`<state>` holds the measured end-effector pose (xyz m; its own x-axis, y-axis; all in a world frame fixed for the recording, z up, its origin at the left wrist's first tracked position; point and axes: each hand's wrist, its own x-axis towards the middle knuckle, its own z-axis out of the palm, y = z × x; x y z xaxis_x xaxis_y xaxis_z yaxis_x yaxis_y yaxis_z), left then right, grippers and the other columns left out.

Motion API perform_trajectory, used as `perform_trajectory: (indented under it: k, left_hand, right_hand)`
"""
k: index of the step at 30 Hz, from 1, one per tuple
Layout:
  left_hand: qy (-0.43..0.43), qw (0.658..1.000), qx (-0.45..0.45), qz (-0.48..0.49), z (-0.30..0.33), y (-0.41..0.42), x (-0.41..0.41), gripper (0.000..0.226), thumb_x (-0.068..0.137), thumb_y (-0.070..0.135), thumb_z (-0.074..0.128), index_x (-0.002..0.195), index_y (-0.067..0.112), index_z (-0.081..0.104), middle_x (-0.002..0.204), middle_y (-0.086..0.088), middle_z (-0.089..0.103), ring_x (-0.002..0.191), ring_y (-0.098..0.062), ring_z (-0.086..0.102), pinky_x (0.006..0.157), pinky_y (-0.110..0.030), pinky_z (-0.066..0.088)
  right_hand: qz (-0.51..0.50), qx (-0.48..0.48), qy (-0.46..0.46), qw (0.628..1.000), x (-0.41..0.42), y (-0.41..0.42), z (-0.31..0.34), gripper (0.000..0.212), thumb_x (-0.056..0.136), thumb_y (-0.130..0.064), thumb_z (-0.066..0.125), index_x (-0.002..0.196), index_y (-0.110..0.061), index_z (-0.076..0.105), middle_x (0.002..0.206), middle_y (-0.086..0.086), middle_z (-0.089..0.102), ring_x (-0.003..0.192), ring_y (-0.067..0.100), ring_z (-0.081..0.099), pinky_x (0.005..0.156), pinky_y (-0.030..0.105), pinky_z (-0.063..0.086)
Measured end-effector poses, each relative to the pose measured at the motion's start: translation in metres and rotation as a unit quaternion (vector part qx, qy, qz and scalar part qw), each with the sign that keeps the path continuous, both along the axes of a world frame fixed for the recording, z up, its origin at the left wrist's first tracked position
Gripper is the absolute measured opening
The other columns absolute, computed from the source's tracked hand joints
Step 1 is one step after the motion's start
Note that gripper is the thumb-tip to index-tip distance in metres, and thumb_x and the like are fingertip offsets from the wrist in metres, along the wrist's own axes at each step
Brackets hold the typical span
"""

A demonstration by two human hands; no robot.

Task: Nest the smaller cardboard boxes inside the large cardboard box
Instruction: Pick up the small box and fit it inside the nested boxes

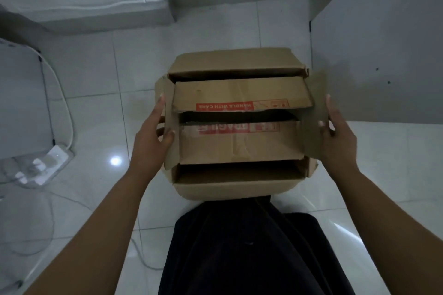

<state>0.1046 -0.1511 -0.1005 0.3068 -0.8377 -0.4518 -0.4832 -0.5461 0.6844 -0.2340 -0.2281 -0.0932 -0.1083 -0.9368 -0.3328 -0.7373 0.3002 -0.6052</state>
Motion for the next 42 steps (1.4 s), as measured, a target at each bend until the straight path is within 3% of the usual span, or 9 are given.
perform_trajectory:
  k: [4, 7, 11, 14, 17, 24, 33, 38, 42]
  left_hand:
    - [-0.092, 0.993, 0.039, -0.068, -0.032, 0.001, 0.008, 0.075, 0.094, 0.011, 0.049, 0.15, 0.032, 0.004, 0.135, -0.013, 0.052, 0.112, -0.026, 0.056, 0.083, -0.029, 0.045]
    - [-0.219, 0.959, 0.11, -0.142, -0.051, 0.008, 0.01, 0.077, 0.094, 0.014, 0.051, 0.15, 0.031, 0.001, 0.157, -0.014, 0.021, 0.128, -0.037, 0.044, 0.086, -0.044, 0.049]
    - [-0.281, 0.933, 0.107, -0.198, -0.073, 0.014, 0.013, 0.069, 0.095, 0.018, 0.049, 0.151, 0.021, 0.009, 0.16, -0.01, 0.008, 0.146, -0.034, 0.005, 0.111, -0.051, 0.031]
    - [-0.313, 0.913, 0.102, -0.242, -0.093, 0.01, 0.018, 0.064, 0.093, 0.021, 0.053, 0.149, 0.018, 0.022, 0.16, -0.01, 0.004, 0.146, -0.034, -0.008, 0.115, -0.052, 0.015]
    - [-0.355, 0.894, 0.117, -0.248, -0.106, 0.001, 0.019, 0.059, 0.089, 0.029, 0.057, 0.144, 0.023, 0.035, 0.16, -0.015, -0.004, 0.144, -0.039, -0.013, 0.114, -0.054, 0.001]
    - [-0.446, 0.851, 0.125, -0.248, -0.118, -0.014, 0.003, 0.052, 0.09, 0.032, 0.054, 0.14, 0.025, 0.042, 0.159, -0.014, -0.011, 0.144, -0.038, -0.014, 0.11, -0.056, -0.012]
    - [-0.391, 0.887, 0.088, -0.229, -0.109, -0.011, -0.023, 0.048, 0.093, 0.028, 0.049, 0.139, 0.016, 0.039, 0.158, -0.023, 0.0, 0.143, -0.047, -0.005, 0.113, -0.054, -0.01]
    - [-0.185, 0.928, 0.03, -0.322, -0.125, -0.008, -0.07, 0.031, 0.092, 0.025, 0.046, 0.121, 0.018, 0.052, 0.125, -0.01, 0.057, 0.115, -0.027, 0.054, 0.097, -0.038, 0.042]
    - [-0.126, 0.917, 0.102, -0.364, -0.167, -0.015, -0.092, 0.051, 0.097, 0.036, 0.038, 0.144, 0.02, 0.029, 0.148, -0.007, 0.04, 0.138, -0.023, 0.034, 0.114, -0.039, 0.027]
  right_hand:
    - [0.015, 0.043, 0.096, 0.994, -0.001, -0.009, -0.032, 0.054, 0.096, -0.007, 0.044, 0.14, -0.037, 0.036, 0.092, 0.017, 0.061, 0.071, 0.025, 0.054, 0.064, 0.032, 0.045]
    - [0.038, 0.074, 0.162, 0.983, -0.004, -0.014, -0.052, 0.054, 0.096, -0.008, 0.043, 0.141, -0.036, 0.036, 0.081, 0.009, 0.055, 0.055, 0.013, 0.042, 0.05, 0.024, 0.033]
    - [0.098, 0.086, 0.209, 0.969, -0.01, -0.02, -0.069, 0.059, 0.095, -0.003, 0.038, 0.145, -0.032, 0.028, 0.135, 0.018, 0.049, 0.093, 0.038, 0.059, 0.075, 0.041, 0.05]
    - [0.117, 0.096, 0.218, 0.964, -0.024, -0.022, -0.083, 0.059, 0.095, -0.004, 0.039, 0.146, -0.032, 0.026, 0.157, 0.007, 0.016, 0.132, 0.037, 0.038, 0.094, 0.05, 0.046]
    - [0.173, 0.115, 0.24, 0.948, -0.037, -0.027, -0.097, 0.059, 0.094, -0.015, 0.05, 0.144, -0.037, 0.027, 0.159, 0.0, -0.007, 0.144, 0.033, 0.014, 0.104, 0.055, 0.036]
    - [0.234, 0.115, 0.378, 0.889, -0.029, -0.037, -0.121, 0.059, 0.088, -0.032, 0.059, 0.14, -0.036, 0.033, 0.158, 0.008, -0.016, 0.143, 0.039, -0.004, 0.112, 0.06, 0.004]
    - [0.237, 0.071, 0.322, 0.914, -0.011, -0.033, -0.115, 0.053, 0.088, -0.035, 0.057, 0.137, -0.023, 0.041, 0.158, 0.017, 0.0, 0.143, 0.042, 0.0, 0.113, 0.056, 0.005]
    - [0.252, -0.083, 0.306, 0.914, 0.025, -0.008, -0.113, 0.025, 0.088, -0.022, 0.052, 0.107, -0.006, 0.054, 0.121, 0.021, 0.05, 0.109, 0.041, 0.047, 0.089, 0.047, 0.041]
    - [0.163, 0.091, 0.125, 0.975, 0.051, 0.0, -0.134, 0.032, 0.094, -0.022, 0.045, 0.123, -0.009, 0.051, 0.109, 0.014, 0.061, 0.097, 0.028, 0.058, 0.072, 0.033, 0.047]
